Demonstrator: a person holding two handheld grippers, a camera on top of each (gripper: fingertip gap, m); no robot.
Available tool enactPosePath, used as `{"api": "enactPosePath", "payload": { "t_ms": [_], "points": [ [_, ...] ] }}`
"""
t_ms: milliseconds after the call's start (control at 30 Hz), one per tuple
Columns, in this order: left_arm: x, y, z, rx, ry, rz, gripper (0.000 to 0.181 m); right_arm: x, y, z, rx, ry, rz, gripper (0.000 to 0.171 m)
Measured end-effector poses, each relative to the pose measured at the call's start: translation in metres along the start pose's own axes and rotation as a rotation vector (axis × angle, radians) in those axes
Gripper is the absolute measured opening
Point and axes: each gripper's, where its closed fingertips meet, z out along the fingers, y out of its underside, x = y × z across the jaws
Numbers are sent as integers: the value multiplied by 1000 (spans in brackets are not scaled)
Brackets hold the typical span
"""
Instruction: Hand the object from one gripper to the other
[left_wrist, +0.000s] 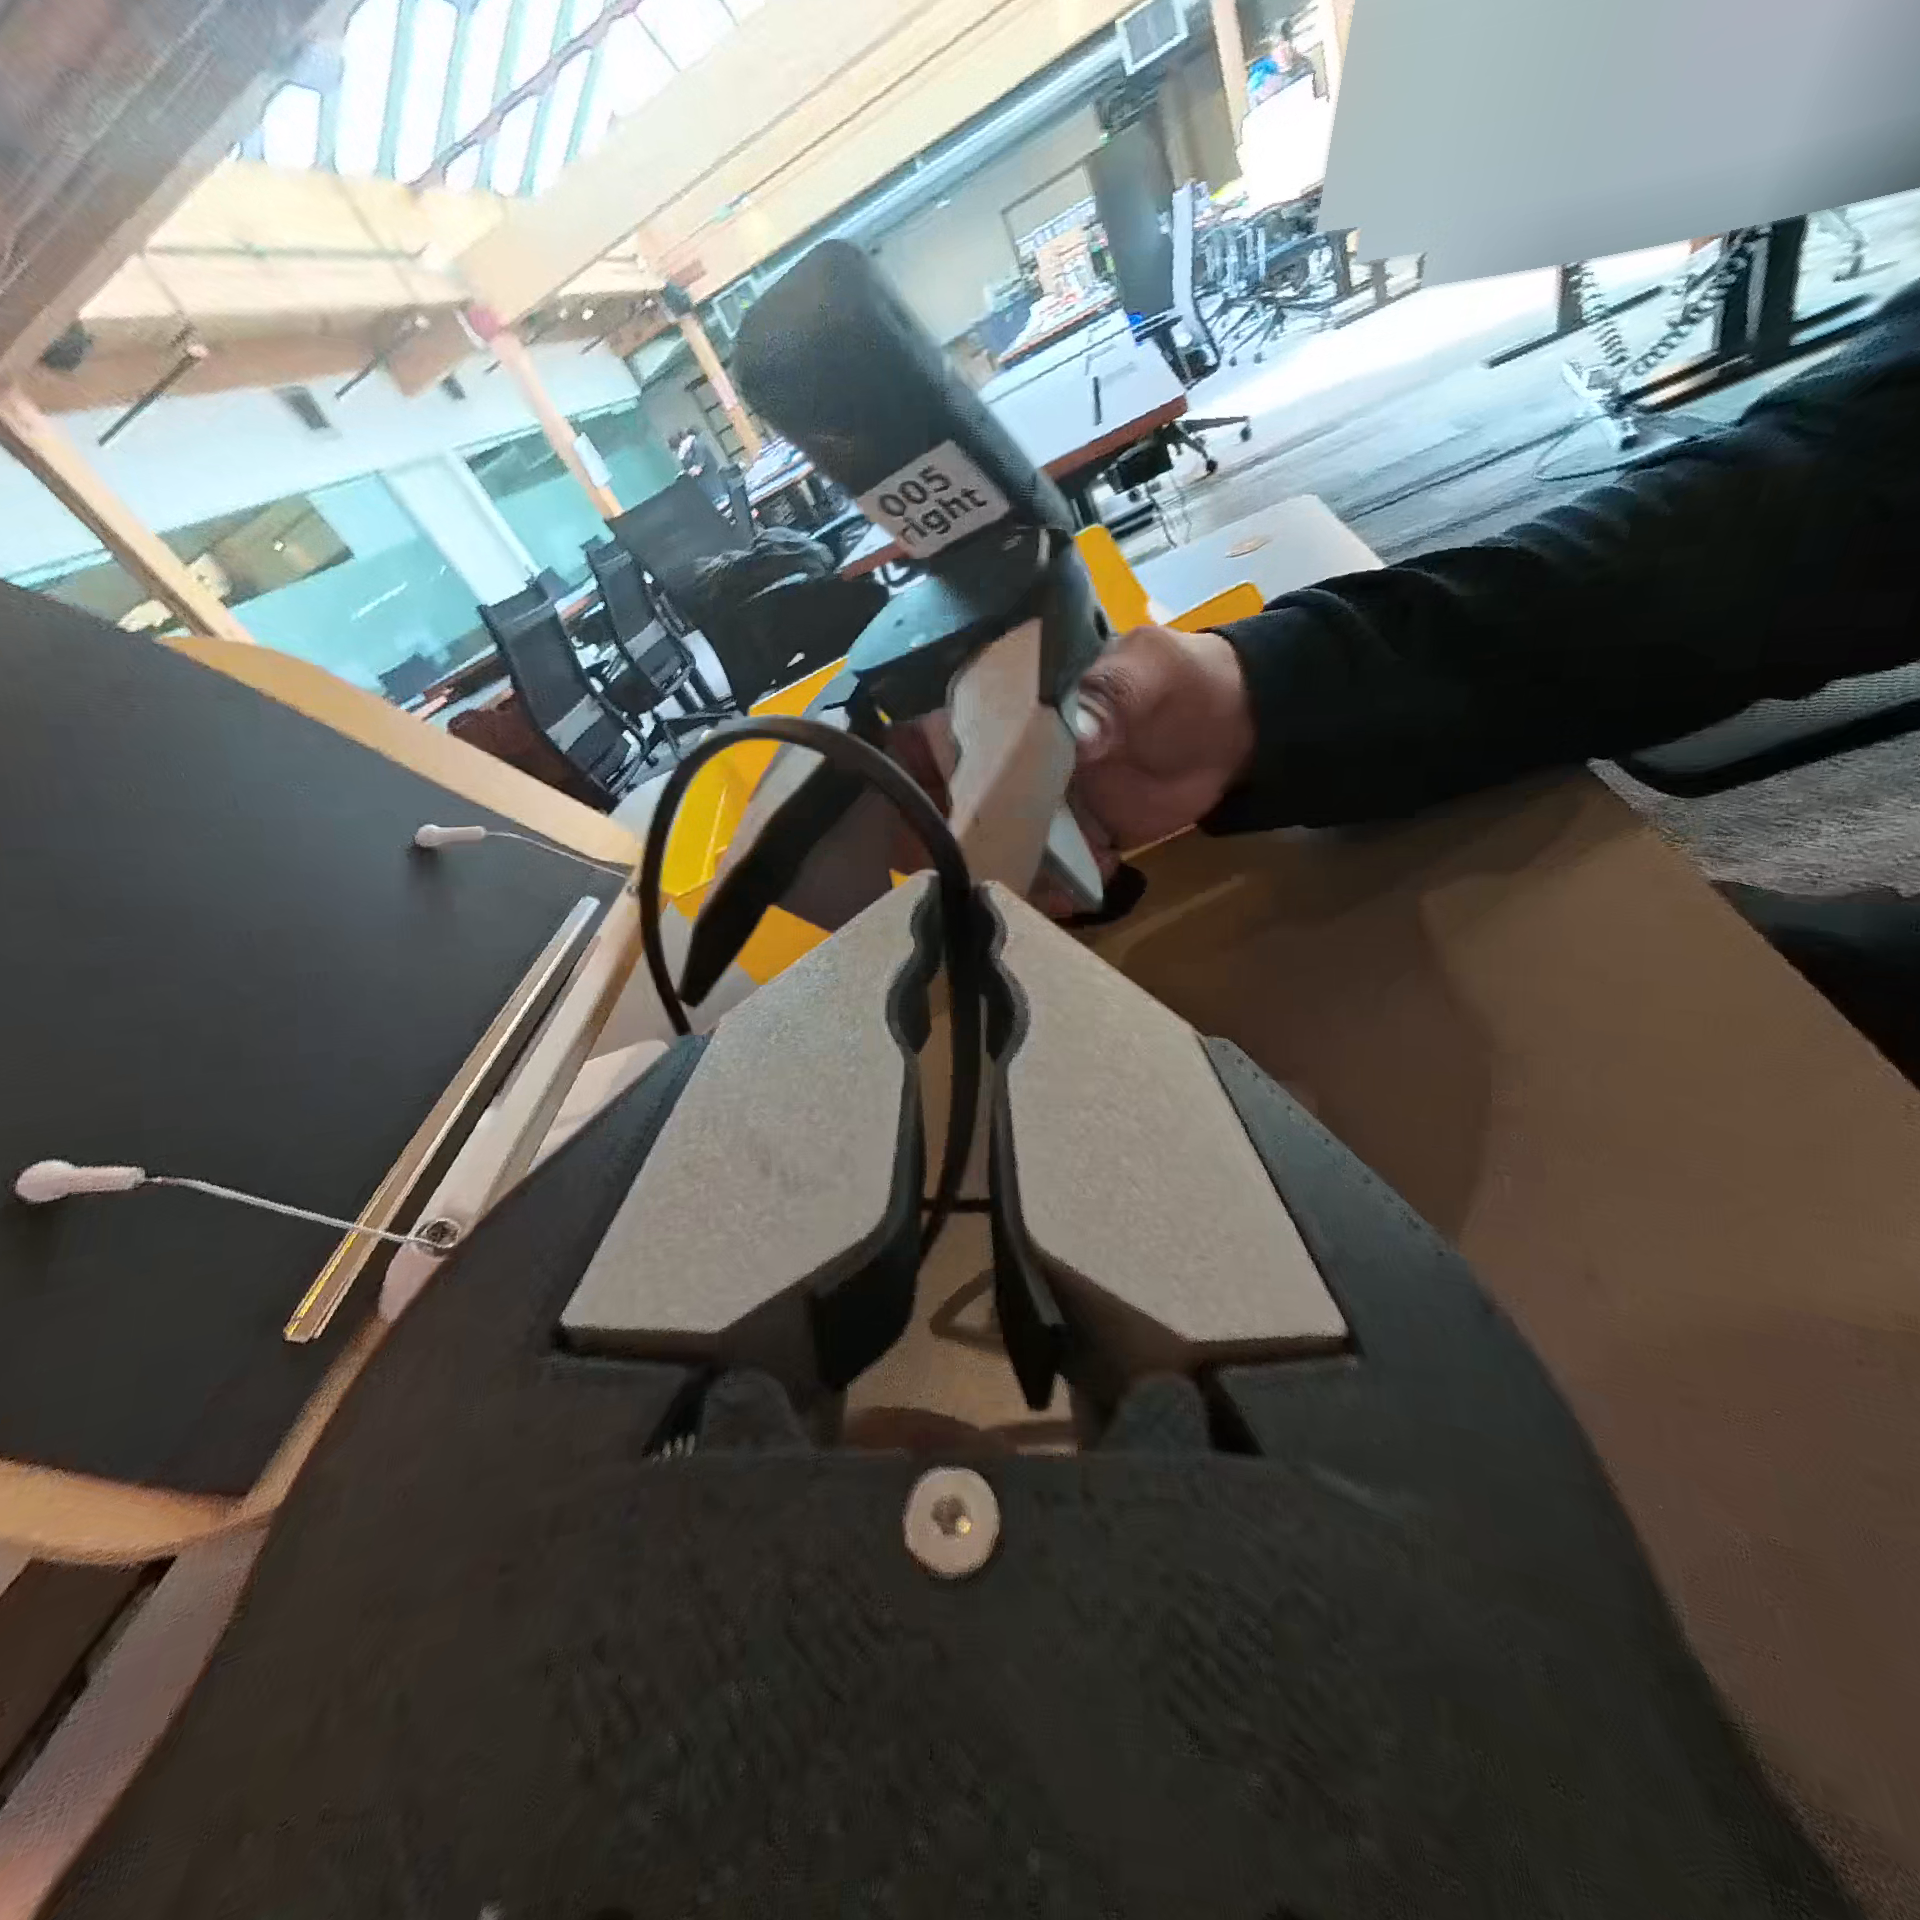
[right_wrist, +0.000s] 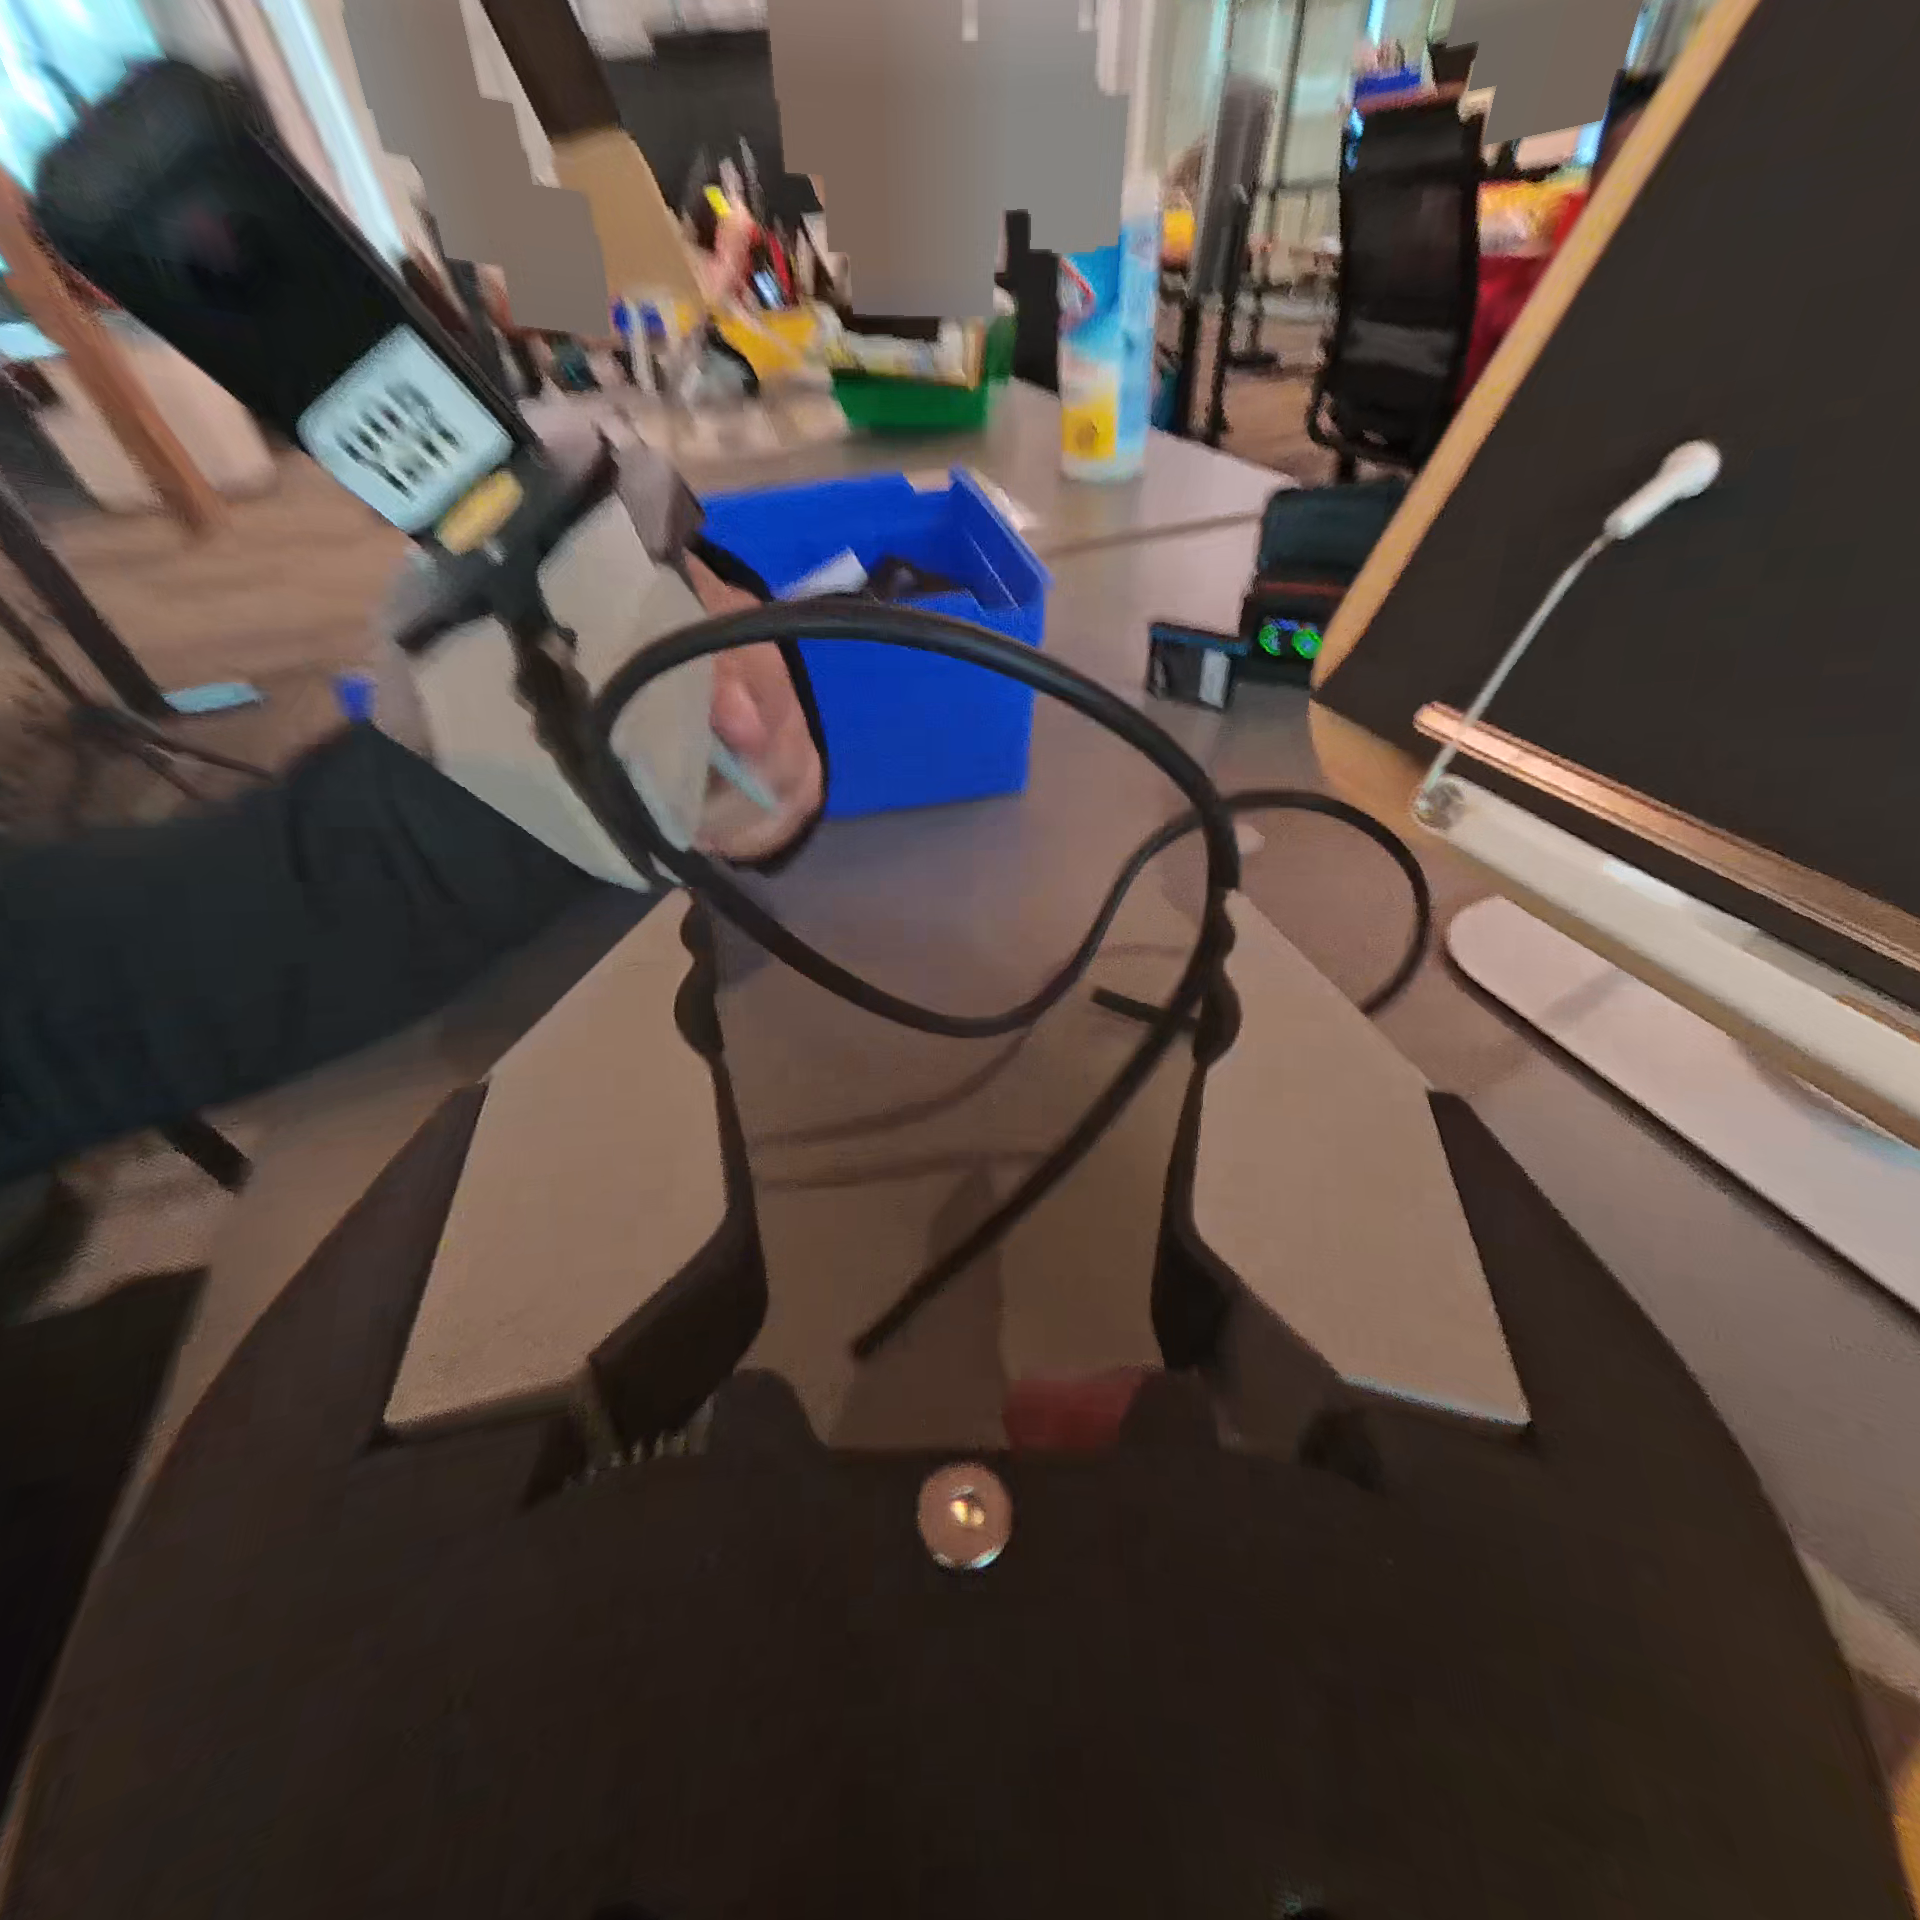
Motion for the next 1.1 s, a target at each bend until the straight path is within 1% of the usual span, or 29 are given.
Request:
{"api": "enactPosePath", "payload": {
  "t_ms": [67,133,167,267,300,367,433,533,567,633,667,700,733,800,867,900,1000,1100],
  "points": [
    [0,4,-2,-21,-7,33,1,-9,-9,-5,62,-90,73,81],
    [2,12,-3,-71,-1,66,2,-17,-15,-9,95,-191,160,77],
    [3,13,-3,-73,3,71,2,-18,-18,-10,113,-216,187,79],
    [5,10,-1,-60,3,82,1,-12,-20,-13,125,-185,185,80],
    [5,11,-1,-68,3,88,2,-15,-22,-14,140,-211,201,80],
    [4,14,2,-93,-16,114,2,-21,-26,-16,151,-288,297,77],
    [4,19,7,-122,-26,139,2,-18,-21,-14,123,-306,378,64],
    [7,31,19,-190,-35,179,2,-21,-10,-8,76,-345,430,45],
    [7,35,23,-218,-47,199,3,-24,-8,-7,62,-365,444,33],
    [6,45,28,-268,-60,192,6,-23,-3,-6,28,-344,416,9],
    [2,49,28,-289,-83,168,7,-15,-3,-6,27,-281,378,0],
    [-3,52,25,-301,-105,151,10,-6,-6,-8,43,-199,320,0],
    [-8,54,21,-305,-130,125,18,1,-12,-13,62,-121,249,0],
    [-20,64,10,-346,-171,36,39,1,-26,-23,96,-58,124,0],
    [-29,87,-3,-454,-199,-34,42,1,-37,-31,131,-6,44,0],
    [-37,99,-10,-512,-242,-38,44,-2,-40,-33,141,-2,19,0],
    [-43,134,-19,-671,-277,-66,50,-3,-44,-36,153,5,-3,0],
    [-37,155,-16,-759,-262,-131,51,-14,-51,-40,195,-56,-3,0]
  ]
}}
